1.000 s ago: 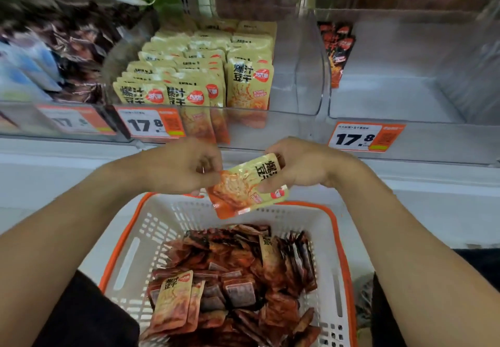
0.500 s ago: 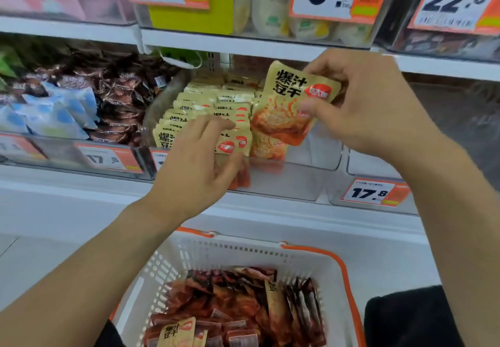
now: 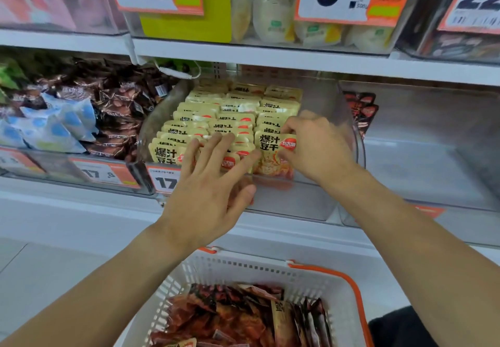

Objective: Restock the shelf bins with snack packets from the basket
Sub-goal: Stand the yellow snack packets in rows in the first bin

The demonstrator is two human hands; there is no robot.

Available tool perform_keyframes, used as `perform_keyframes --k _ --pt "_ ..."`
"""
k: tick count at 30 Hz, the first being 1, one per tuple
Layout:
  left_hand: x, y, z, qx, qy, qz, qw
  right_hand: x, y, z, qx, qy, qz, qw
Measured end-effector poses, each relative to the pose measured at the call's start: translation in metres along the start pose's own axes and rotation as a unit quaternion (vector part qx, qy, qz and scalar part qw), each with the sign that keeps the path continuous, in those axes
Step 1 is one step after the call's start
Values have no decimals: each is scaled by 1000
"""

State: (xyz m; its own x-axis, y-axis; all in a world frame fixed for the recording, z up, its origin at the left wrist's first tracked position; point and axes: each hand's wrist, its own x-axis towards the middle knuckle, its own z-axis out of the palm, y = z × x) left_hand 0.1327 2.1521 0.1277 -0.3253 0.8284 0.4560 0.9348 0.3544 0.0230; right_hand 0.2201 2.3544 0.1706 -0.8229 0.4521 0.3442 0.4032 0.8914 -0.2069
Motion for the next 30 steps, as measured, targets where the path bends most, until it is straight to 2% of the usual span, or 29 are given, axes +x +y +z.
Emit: perform_keyframes --k 6,10,13,17,19,21,23,26,28,30 --pt "6 4 4 100 -51 1 994 3 0 9 19 22 13 999" --pt "5 5 6 91 -51 -2 995 1 -3 10 5 25 3 1000" --pt "0 7 5 40 8 5 999 -8 -5 5 13 69 -24 997" --pt "-4 21 -3 -107 188 35 976 -37 -8 -10 103 174 -126 971" --pt "-10 32 -1 -163 214 24 963 -63 -10 -11 154 185 -154 958" --pt "-19 42 11 -196 205 0 959 -93 -10 -2 190 148 -144 960" --pt "-31 56 28 -211 179 -21 961 -123 0 19 208 72 -113 969" --pt "-45 82 56 -257 99 -76 958 -159 27 63 178 -104 -6 979" --pt "-58 97 79 -249 -42 -124 960 -184 43 88 155 -199 67 965" --pt "-79 106 108 -207 -232 -180 933 -210 55 111 146 -233 123 954"
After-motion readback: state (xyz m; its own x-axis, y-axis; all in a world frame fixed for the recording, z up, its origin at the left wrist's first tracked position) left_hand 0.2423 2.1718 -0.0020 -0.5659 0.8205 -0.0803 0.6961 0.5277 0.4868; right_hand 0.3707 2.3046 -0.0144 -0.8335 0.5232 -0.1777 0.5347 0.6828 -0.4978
